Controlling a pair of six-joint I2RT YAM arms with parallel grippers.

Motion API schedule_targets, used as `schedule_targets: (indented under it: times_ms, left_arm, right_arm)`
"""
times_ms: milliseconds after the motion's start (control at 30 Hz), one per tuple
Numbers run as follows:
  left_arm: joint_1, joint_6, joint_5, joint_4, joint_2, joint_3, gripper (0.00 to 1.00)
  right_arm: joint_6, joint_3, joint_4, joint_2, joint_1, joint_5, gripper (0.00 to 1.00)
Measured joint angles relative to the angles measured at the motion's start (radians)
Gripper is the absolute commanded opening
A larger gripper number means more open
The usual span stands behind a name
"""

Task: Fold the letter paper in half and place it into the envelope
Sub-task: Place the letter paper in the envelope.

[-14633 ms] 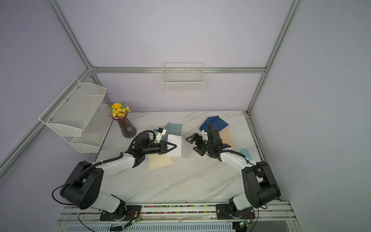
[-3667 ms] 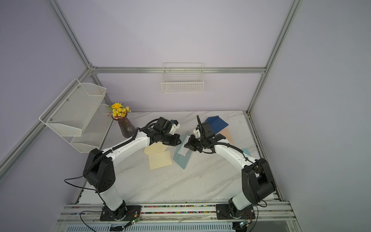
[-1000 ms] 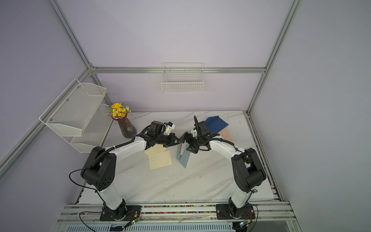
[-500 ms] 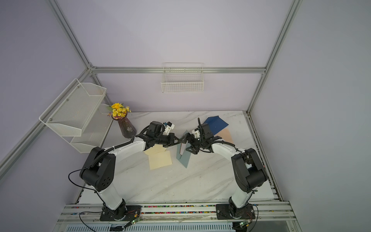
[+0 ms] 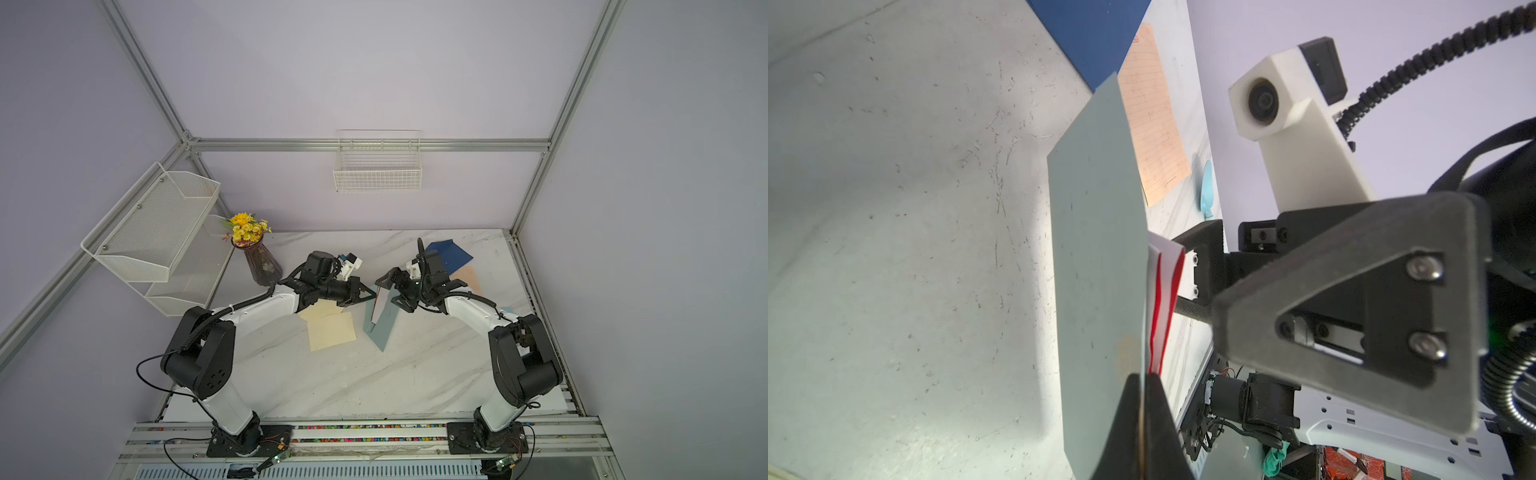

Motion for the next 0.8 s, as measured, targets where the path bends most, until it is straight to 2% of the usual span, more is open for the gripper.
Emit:
schedule_targets:
  times_ms: [533,800]
  left_arm:
    - [0.005,-0.003,0.014,-0.016,0.0,0.032,0.0]
    - [0.007,-0.031,0.019,-0.008,0.001,0.036,0.0]
  right_arm:
    - [-0.117,0.047,-0.193,0.086,0.004,0.177,0.91]
    - [-0.146,0.074,-0.202,0.116,0.005,0.195,0.91]
